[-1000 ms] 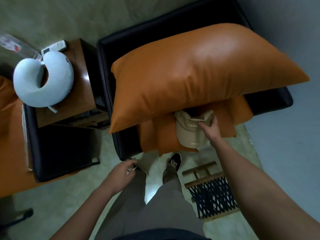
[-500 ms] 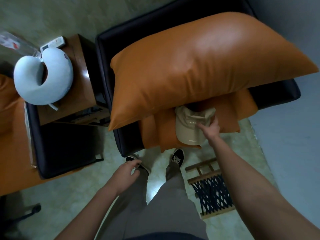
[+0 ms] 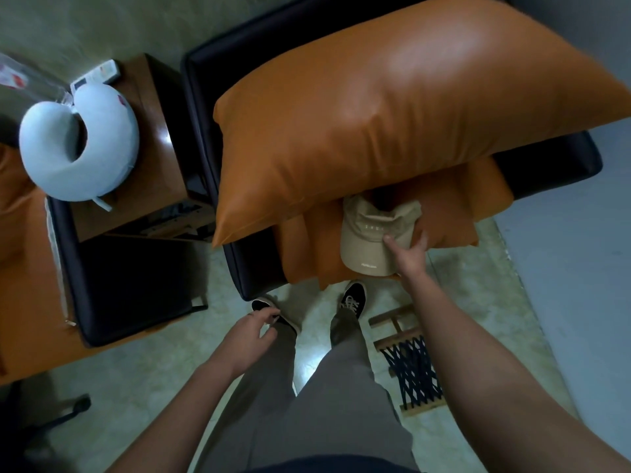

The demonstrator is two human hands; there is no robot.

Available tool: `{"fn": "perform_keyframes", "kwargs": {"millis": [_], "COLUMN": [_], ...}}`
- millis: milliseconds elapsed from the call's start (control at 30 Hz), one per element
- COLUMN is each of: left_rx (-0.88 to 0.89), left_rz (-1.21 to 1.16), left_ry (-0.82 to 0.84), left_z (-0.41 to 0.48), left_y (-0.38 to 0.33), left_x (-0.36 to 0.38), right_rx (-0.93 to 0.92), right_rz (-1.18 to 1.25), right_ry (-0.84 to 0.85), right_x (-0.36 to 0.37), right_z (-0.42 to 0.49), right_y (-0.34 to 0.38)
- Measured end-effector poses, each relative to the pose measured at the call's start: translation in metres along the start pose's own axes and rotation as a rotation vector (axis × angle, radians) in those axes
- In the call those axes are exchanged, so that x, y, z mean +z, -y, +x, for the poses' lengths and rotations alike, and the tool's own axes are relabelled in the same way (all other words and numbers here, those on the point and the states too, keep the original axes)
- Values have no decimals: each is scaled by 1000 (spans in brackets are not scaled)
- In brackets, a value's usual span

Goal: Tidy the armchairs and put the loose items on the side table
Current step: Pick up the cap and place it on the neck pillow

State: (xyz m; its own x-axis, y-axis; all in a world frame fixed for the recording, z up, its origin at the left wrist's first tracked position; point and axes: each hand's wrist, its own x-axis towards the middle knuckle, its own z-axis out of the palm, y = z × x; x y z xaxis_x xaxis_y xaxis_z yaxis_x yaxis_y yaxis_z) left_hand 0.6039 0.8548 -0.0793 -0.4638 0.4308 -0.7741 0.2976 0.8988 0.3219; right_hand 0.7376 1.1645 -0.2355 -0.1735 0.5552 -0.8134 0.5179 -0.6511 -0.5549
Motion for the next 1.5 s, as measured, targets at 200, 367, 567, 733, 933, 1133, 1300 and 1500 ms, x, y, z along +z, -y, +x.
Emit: {"fn": "perform_keyframes", "kwargs": {"millis": [200,367,567,733,933,1133,1300,1500], "left_rx": [21,73,31,-7,-86,49,221,276], "left_rz": [-42,-102,-454,-774,-1281,-1632,-1609,-1602], "left_ry": [24,17,-141,-129,-107,-238,-316,-477], "left_z": [1,9,5,-12,-41,-68,-97,-128], "left_y": [-7,-13,-32,-35,-18,19,61,144], "left_x": [-1,-11,-36,-47,-46,-72,-110,-143], "right_rx": [2,-56,-64,-72,-22,-36,-56,-210], "right_rz": [413,372,351,251,175,48,123,109], "right_ry": [87,157,336,487,718,851,839,855], "right_x": [-20,-29,-23,-15,4,50,127,226], "right_z": [-46,-103,-169,-206,-234,-250,-283,-330], "right_y": [5,17,35,43,45,54,73,85]}}
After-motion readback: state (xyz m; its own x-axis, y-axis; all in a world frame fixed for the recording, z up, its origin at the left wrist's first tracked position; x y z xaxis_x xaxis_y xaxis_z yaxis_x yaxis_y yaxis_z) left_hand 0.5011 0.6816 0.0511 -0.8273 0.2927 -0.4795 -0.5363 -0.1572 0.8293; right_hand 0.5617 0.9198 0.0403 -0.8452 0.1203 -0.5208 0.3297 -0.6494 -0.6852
